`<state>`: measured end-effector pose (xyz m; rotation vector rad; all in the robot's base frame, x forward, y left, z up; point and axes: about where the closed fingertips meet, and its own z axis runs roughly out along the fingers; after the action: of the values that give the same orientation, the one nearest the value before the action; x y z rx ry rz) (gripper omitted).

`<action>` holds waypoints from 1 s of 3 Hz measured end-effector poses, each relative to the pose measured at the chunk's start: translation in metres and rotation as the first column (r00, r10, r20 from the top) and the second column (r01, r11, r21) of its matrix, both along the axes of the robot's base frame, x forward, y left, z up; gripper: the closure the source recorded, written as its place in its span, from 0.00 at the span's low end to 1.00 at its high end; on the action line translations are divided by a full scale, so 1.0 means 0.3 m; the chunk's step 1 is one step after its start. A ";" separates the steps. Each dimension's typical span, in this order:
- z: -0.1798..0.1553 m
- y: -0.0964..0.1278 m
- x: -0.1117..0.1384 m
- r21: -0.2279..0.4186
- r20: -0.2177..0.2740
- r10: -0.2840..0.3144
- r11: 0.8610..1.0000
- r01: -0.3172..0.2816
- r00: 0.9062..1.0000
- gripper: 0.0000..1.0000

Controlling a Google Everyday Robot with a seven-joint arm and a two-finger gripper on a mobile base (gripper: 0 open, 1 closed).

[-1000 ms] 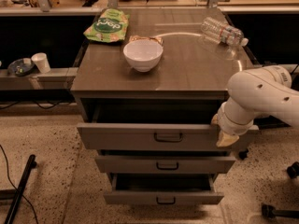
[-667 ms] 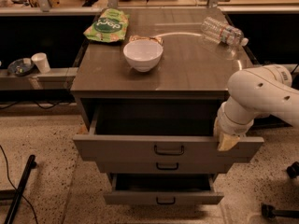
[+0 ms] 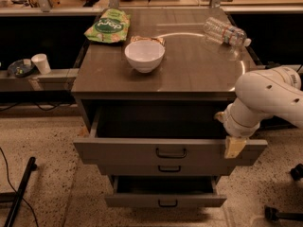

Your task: Open top drawer

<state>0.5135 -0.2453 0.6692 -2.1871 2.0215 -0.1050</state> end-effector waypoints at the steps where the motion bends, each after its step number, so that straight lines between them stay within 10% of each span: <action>1: 0.000 0.000 0.000 0.000 0.000 0.000 1.000 0.000 1.000 0.00; 3: -0.017 -0.003 -0.018 0.004 -0.029 -0.015 1.000 0.015 0.999 0.00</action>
Offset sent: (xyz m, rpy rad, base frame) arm 0.0000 0.0000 0.0000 0.0000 0.0000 0.0000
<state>0.5081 -0.2461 0.6641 -2.1836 2.0523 -0.0715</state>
